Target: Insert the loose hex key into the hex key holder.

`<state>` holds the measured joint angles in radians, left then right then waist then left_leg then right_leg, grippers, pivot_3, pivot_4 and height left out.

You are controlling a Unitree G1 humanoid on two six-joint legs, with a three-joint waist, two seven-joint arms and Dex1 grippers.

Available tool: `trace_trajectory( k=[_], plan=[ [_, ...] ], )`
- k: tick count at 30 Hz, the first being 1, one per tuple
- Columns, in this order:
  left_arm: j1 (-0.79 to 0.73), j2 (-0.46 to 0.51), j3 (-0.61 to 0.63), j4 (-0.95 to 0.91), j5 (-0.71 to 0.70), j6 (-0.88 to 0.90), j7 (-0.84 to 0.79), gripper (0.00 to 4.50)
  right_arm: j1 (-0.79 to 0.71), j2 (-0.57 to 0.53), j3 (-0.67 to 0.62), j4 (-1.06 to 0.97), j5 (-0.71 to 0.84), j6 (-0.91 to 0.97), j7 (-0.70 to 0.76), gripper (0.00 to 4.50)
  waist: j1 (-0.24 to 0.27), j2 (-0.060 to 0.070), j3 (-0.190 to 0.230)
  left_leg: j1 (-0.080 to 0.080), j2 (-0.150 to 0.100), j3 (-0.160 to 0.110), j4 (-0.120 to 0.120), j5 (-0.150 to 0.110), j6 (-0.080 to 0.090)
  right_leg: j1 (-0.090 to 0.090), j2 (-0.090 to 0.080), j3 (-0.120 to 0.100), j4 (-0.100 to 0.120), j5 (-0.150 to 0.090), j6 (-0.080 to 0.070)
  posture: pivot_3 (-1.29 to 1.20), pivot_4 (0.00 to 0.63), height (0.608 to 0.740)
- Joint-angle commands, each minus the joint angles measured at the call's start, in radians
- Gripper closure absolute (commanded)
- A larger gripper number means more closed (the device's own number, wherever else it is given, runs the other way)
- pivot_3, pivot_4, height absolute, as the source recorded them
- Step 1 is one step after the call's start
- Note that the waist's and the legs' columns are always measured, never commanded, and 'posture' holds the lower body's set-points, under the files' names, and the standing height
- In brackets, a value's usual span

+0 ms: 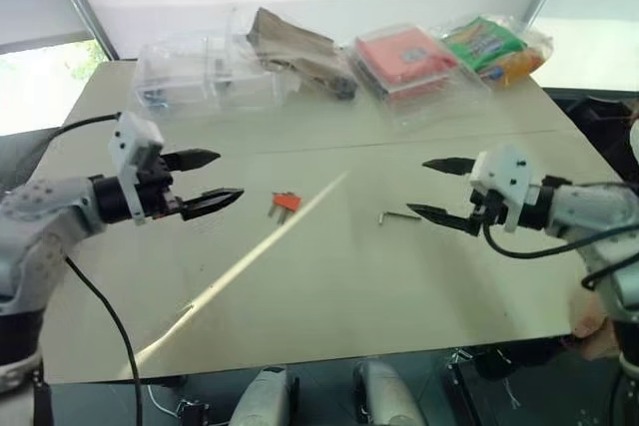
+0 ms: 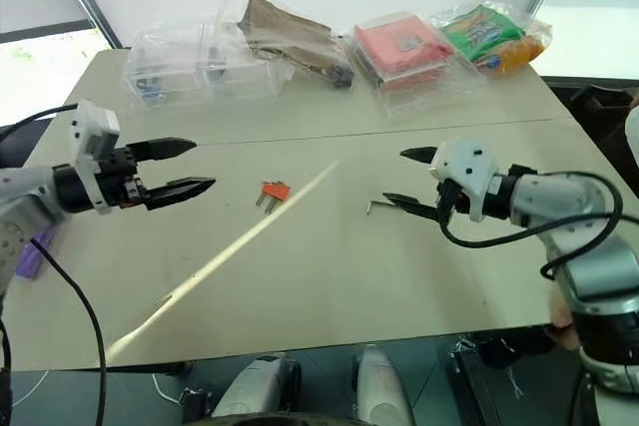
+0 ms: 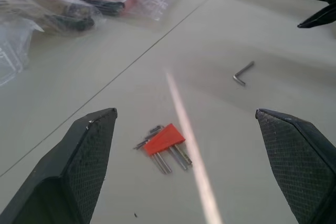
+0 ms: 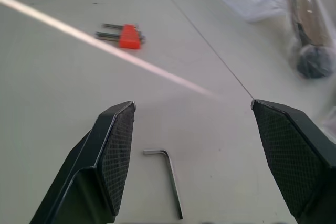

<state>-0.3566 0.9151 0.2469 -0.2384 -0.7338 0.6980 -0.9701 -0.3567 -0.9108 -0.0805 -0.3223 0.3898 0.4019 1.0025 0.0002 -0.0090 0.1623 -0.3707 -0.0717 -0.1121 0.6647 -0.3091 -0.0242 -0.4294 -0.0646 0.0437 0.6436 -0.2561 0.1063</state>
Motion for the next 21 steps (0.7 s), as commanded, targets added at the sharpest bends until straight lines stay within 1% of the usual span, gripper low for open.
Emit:
trace_trajectory(
  k=[1,3,9,13,21],
  plan=[
    [-0.012,0.029,0.005,-0.008,-0.007,0.007,-0.039,0.08,-0.061,-0.025,0.019,0.004,0.025,0.020,0.060,0.83,-0.006,0.000,0.000,0.000,0.000,0.000,0.000,0.000,0.000,0.000,-0.001,0.000,0.000,0.000,0.000,0.00,0.150,0.740],
    [-0.001,0.025,0.002,-0.026,0.008,-0.003,-0.038,0.08,-0.084,-0.030,0.023,0.008,0.025,0.029,0.074,0.83,-0.008,0.000,0.000,-0.001,0.000,0.000,0.000,0.000,0.000,-0.001,-0.002,0.000,0.000,0.000,0.000,0.00,0.150,0.740],
    [0.055,0.004,0.018,-0.091,-0.006,0.013,-0.010,0.08,-0.115,-0.030,0.029,0.006,0.015,0.043,0.097,0.83,-0.011,0.000,0.000,-0.002,0.000,0.000,0.000,0.000,0.000,-0.002,-0.003,0.001,0.000,0.000,0.000,0.00,0.150,0.740],
    [0.062,0.001,0.026,-0.091,-0.009,0.012,-0.002,0.08,-0.132,-0.022,0.034,-0.009,0.025,0.067,0.092,0.83,-0.010,0.000,0.000,-0.002,0.000,0.000,0.000,0.000,0.000,-0.002,-0.003,0.002,0.000,0.000,0.000,0.00,0.150,0.740],
    [0.076,-0.015,0.021,-0.098,0.009,-0.002,0.024,0.08,-0.145,0.010,0.071,0.012,-0.009,0.042,0.073,0.83,-0.011,0.000,0.000,-0.003,0.000,0.000,0.000,0.000,0.000,-0.003,-0.003,0.002,0.000,0.000,0.000,0.00,0.150,0.740]
  ],
)
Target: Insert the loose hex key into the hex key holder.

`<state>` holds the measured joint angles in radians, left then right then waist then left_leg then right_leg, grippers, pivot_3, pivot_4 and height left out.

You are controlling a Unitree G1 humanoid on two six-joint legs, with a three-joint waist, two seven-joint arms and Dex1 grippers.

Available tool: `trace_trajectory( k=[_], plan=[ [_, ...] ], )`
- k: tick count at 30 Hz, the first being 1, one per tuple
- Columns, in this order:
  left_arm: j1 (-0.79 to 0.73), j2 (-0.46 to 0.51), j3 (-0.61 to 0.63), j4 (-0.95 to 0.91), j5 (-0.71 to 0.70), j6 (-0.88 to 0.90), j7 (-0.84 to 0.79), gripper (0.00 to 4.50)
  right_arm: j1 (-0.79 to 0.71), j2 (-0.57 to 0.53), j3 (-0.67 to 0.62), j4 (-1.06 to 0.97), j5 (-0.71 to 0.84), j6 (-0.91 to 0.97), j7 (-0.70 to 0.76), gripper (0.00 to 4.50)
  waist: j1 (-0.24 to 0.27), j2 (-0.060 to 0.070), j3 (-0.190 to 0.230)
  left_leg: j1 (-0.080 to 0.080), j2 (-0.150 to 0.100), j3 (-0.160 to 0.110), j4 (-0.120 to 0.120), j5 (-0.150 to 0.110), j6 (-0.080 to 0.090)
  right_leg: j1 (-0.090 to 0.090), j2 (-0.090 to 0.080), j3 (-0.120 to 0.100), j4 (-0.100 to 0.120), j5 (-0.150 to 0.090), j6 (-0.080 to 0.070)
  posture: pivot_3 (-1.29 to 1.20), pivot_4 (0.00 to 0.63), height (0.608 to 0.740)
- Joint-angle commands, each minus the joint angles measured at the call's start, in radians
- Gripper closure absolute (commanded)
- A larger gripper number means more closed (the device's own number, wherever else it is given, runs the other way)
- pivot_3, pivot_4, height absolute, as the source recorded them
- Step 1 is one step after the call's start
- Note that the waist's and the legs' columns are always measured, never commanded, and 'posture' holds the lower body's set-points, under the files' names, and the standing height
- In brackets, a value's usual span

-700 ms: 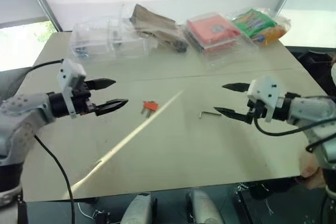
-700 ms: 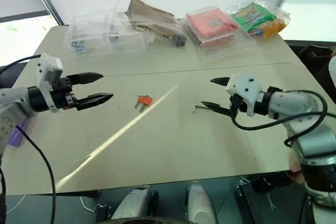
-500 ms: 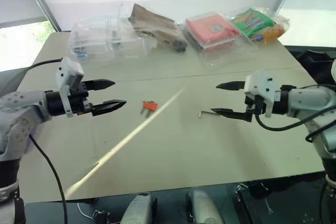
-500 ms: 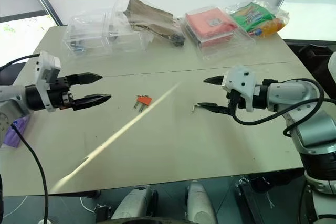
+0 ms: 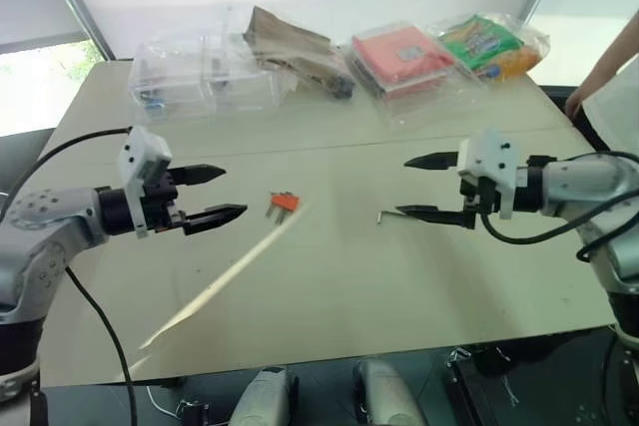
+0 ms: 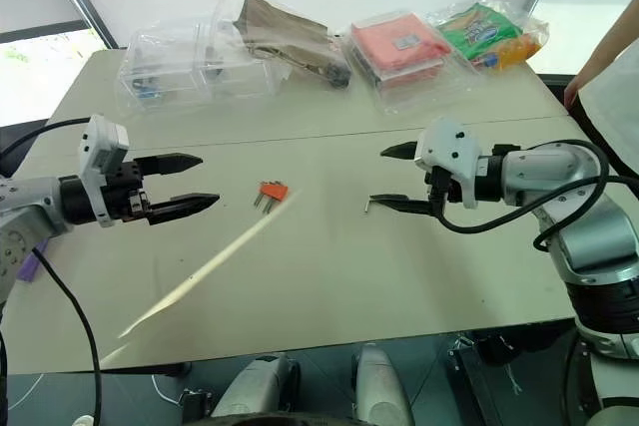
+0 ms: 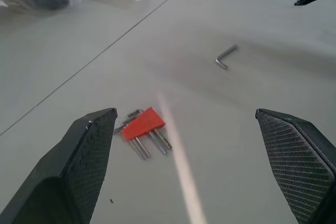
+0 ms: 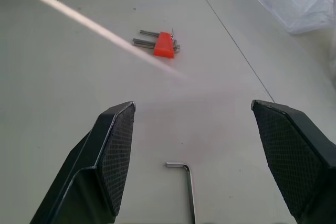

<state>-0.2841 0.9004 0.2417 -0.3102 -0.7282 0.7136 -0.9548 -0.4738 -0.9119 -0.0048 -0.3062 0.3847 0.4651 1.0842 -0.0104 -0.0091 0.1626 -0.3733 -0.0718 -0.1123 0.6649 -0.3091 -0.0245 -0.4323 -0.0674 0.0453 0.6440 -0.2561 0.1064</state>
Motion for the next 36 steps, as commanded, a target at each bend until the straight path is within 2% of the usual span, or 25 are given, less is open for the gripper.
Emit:
trace_trajectory(
  k=[1,6,9,18,27,36],
  plan=[
    [0.012,-0.003,0.025,-0.032,0.007,-0.021,0.012,0.08,-0.029,0.021,0.002,0.001,-0.010,-0.031,-0.012,0.83,0.000,0.000,0.000,0.000,0.000,0.000,0.000,0.000,0.000,0.000,0.000,0.000,0.000,0.000,0.000,0.00,0.150,0.740],
    [0.045,-0.012,0.014,-0.031,0.043,-0.051,0.026,0.08,-0.061,0.121,0.078,0.067,-0.079,-0.099,-0.065,0.83,-0.003,0.000,0.000,0.000,0.000,0.000,0.000,0.000,0.000,0.000,0.000,0.000,0.000,0.000,0.000,0.00,0.150,0.740],
    [0.081,-0.022,0.001,-0.025,0.093,-0.088,0.040,0.08,-0.078,0.217,0.127,0.132,-0.104,-0.135,-0.089,0.83,-0.003,0.000,0.000,0.000,0.000,0.001,0.000,0.001,-0.001,-0.001,0.000,0.001,0.001,0.000,0.000,0.00,0.150,0.740],
    [0.183,-0.082,0.022,-0.082,0.145,-0.128,0.127,0.08,-0.181,0.477,0.298,0.473,-0.275,-0.286,-0.166,0.83,-0.002,0.000,0.000,-0.001,0.000,0.001,0.000,0.002,-0.004,-0.003,0.001,0.001,0.002,0.000,0.000,0.00,0.150,0.740],
    [0.248,-0.100,0.041,-0.138,0.161,-0.131,0.174,0.08,-0.274,0.659,0.342,0.806,-0.378,-0.433,-0.233,0.83,-0.009,0.000,0.000,-0.001,0.000,0.002,-0.001,0.004,-0.007,-0.004,0.001,0.001,0.004,0.000,0.000,0.00,0.150,0.740],
    [0.299,-0.098,0.064,-0.174,0.162,-0.138,0.192,0.08,-0.328,0.761,0.317,0.976,-0.416,-0.493,-0.307,0.83,-0.011,0.000,0.000,-0.001,0.000,0.001,-0.001,0.004,-0.007,-0.005,0.002,0.001,0.005,0.000,0.000,0.00,0.150,0.740]
  ],
)
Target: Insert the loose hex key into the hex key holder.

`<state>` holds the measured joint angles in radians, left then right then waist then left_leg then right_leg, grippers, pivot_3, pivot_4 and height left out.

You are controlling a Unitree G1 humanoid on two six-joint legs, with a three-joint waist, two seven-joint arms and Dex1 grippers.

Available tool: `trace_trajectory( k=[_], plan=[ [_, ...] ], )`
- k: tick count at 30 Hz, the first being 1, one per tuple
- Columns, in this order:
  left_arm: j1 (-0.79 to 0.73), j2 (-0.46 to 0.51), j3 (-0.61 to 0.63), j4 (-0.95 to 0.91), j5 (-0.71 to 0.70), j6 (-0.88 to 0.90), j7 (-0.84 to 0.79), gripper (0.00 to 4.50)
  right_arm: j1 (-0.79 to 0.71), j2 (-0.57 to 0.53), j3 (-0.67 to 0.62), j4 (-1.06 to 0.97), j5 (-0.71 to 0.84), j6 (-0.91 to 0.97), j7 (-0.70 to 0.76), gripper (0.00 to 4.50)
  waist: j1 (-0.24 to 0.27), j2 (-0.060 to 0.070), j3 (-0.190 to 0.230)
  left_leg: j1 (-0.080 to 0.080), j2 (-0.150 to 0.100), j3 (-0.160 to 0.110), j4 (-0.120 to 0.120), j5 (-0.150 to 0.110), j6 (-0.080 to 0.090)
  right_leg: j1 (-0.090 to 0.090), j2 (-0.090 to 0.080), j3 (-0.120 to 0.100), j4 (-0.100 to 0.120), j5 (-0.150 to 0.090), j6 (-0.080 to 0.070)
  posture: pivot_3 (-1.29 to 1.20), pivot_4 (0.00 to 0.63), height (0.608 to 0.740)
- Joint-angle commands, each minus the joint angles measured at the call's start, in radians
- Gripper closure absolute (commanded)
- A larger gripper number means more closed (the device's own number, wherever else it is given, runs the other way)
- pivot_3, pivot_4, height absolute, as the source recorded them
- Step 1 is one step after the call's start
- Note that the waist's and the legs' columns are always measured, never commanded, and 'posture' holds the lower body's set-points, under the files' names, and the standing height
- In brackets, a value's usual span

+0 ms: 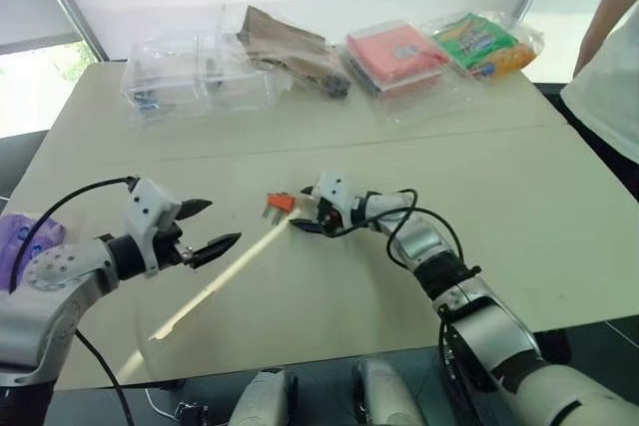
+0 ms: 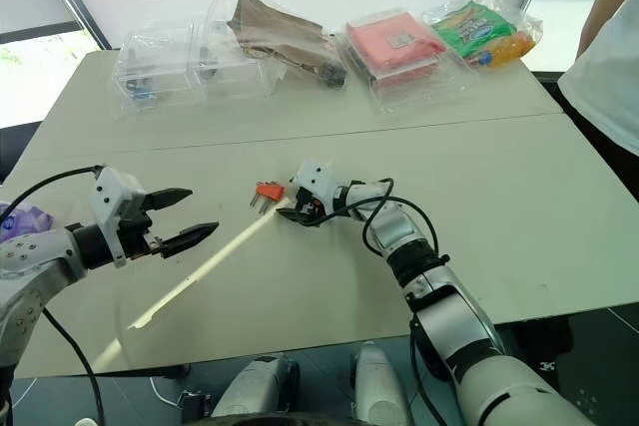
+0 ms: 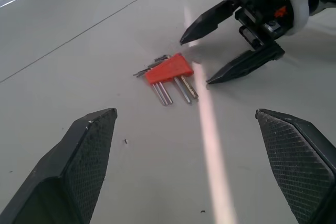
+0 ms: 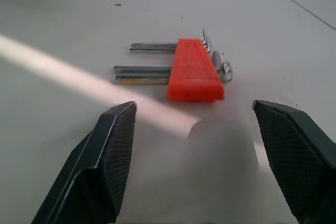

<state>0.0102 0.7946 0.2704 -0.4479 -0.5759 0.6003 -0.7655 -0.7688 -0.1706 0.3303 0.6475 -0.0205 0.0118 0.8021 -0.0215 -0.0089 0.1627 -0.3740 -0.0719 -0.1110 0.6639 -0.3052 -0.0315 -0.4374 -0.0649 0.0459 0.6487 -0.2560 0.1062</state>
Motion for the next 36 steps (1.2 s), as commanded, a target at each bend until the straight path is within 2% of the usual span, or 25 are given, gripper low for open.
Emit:
trace_trajectory(
  k=[1,7,18,21,25,30,33,36],
  plan=[
    [0.006,0.010,0.033,-0.040,0.013,-0.028,0.004,0.08,-0.037,0.024,-0.019,0.033,-0.015,-0.048,-0.030,0.83,0.001,0.000,0.000,0.000,0.000,0.000,0.000,0.000,0.000,0.000,0.000,0.000,0.000,0.000,0.000,0.00,0.150,0.740],
    [-0.005,0.007,0.015,-0.061,0.021,-0.029,0.015,0.08,-0.070,0.036,-0.024,0.109,-0.037,-0.081,-0.054,0.83,0.000,0.000,0.000,0.000,0.000,0.000,0.000,0.000,0.000,0.000,0.000,0.000,0.000,0.000,0.000,0.00,0.150,0.740],
    [-0.003,0.000,0.009,-0.065,0.041,-0.042,0.018,0.08,-0.063,0.035,-0.002,0.147,-0.068,-0.087,-0.002,0.83,0.000,0.000,0.000,0.000,0.000,0.000,0.000,0.000,0.000,0.000,0.000,0.000,0.000,0.000,0.000,0.00,0.150,0.740],
    [-0.004,-0.001,0.009,-0.063,0.046,-0.044,0.018,0.00,-0.059,0.034,0.004,0.148,-0.075,-0.081,0.007,1.67,0.000,0.000,0.000,0.000,0.000,0.000,0.000,0.000,0.000,0.000,0.000,0.000,0.000,0.000,0.000,0.00,0.150,0.740],
    [-0.003,-0.003,0.010,-0.066,0.048,-0.044,0.022,0.00,-0.058,0.030,0.013,0.155,-0.085,-0.078,0.022,3.51,0.001,0.000,-0.001,0.001,0.000,0.000,0.000,0.000,0.000,0.001,0.000,0.000,0.000,0.000,0.000,0.00,0.150,0.740],
    [-0.001,-0.001,0.018,-0.057,0.044,-0.046,0.019,0.00,-0.055,0.014,0.017,0.138,-0.116,-0.138,-0.027,3.51,0.001,0.001,-0.001,0.001,0.000,-0.001,0.000,0.000,0.000,0.001,0.000,0.000,0.000,0.000,0.000,0.00,0.150,0.740],
    [-0.045,-0.002,0.037,-0.024,0.005,-0.023,0.014,0.00,-0.075,-0.038,0.011,0.082,-0.218,-0.282,-0.212,3.51,0.006,0.001,0.000,0.001,0.000,-0.001,0.000,0.000,0.000,0.001,0.000,0.000,0.000,0.000,0.000,0.00,0.150,0.740],
    [-0.152,0.000,0.032,0.023,-0.045,0.015,0.013,0.00,-0.076,-0.143,0.022,-0.052,-0.337,-0.437,-0.324,3.51,0.015,0.000,0.000,-0.002,-0.002,-0.002,0.001,0.001,-0.002,0.000,0.000,-0.002,0.001,0.000,0.000,0.00,0.150,0.740]
  ],
)
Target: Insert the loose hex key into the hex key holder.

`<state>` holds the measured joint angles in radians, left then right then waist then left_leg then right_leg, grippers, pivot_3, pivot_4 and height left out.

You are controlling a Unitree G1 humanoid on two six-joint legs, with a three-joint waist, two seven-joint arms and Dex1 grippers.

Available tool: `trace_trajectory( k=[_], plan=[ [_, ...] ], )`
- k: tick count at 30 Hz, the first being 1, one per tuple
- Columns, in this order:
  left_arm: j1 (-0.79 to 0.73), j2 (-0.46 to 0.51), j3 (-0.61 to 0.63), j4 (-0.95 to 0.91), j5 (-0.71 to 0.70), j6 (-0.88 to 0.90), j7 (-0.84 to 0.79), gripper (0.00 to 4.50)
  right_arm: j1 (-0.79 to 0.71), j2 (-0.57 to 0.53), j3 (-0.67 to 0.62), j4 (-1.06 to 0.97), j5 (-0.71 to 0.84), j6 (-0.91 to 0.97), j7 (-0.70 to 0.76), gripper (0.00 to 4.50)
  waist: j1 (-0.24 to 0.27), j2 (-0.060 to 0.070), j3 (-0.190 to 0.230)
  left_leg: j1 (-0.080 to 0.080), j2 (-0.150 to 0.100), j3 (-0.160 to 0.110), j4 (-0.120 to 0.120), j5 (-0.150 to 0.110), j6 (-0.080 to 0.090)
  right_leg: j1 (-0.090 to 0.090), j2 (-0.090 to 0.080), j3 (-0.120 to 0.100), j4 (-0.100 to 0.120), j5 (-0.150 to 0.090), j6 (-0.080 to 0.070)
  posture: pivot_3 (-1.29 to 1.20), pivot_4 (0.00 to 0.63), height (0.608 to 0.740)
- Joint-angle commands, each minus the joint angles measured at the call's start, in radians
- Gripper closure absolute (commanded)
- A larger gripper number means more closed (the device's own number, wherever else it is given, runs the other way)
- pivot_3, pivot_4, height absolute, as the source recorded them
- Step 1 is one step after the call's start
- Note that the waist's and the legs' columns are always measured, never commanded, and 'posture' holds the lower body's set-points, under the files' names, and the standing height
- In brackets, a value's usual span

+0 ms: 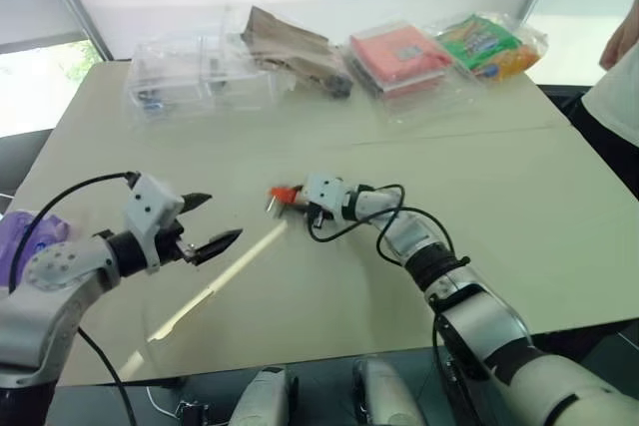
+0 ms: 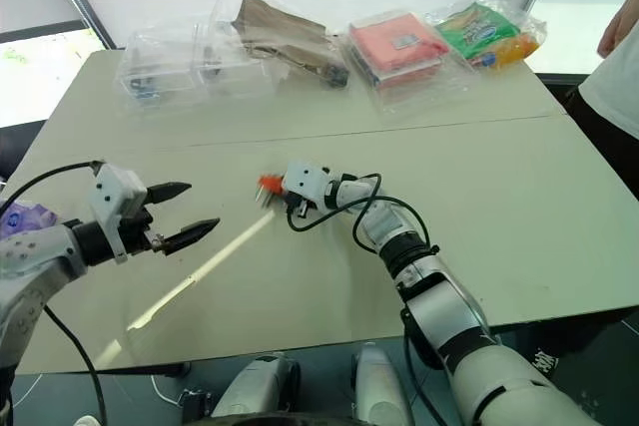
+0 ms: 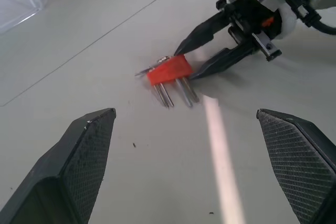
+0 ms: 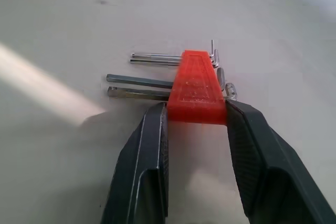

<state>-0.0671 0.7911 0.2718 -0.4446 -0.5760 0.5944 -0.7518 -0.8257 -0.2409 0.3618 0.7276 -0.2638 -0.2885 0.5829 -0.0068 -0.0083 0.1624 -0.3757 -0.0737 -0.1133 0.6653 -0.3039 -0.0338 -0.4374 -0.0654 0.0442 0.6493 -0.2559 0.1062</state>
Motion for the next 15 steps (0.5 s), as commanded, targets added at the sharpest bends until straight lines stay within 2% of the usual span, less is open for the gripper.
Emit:
trace_trajectory(
  k=[1,9,15],
  plan=[
    [-0.121,0.004,0.023,0.028,-0.067,0.040,-0.004,0.00,-0.013,-0.114,-0.002,-0.182,-0.126,-0.186,-0.116,3.51,-0.002,0.000,0.000,0.000,0.000,0.000,0.000,0.000,0.000,0.000,0.000,0.000,0.000,0.000,0.000,0.00,0.150,0.740],
    [-0.497,-0.078,-0.071,0.147,-0.248,0.206,-0.045,0.00,0.010,-0.355,-0.048,-0.484,-0.242,-0.547,-0.227,3.51,-0.034,-0.002,0.000,0.000,0.001,0.003,-0.003,0.000,0.000,-0.002,0.001,0.001,0.001,0.000,0.000,0.00,0.150,0.740],
    [-0.609,-0.117,-0.118,0.233,-0.280,0.247,-0.105,0.00,-0.006,-0.387,-0.086,-0.542,-0.236,-0.616,-0.252,3.51,-0.042,-0.002,0.000,0.001,0.002,0.003,-0.003,0.000,0.000,-0.002,0.002,0.002,0.001,0.000,0.000,0.00,0.150,0.740]
  ],
)
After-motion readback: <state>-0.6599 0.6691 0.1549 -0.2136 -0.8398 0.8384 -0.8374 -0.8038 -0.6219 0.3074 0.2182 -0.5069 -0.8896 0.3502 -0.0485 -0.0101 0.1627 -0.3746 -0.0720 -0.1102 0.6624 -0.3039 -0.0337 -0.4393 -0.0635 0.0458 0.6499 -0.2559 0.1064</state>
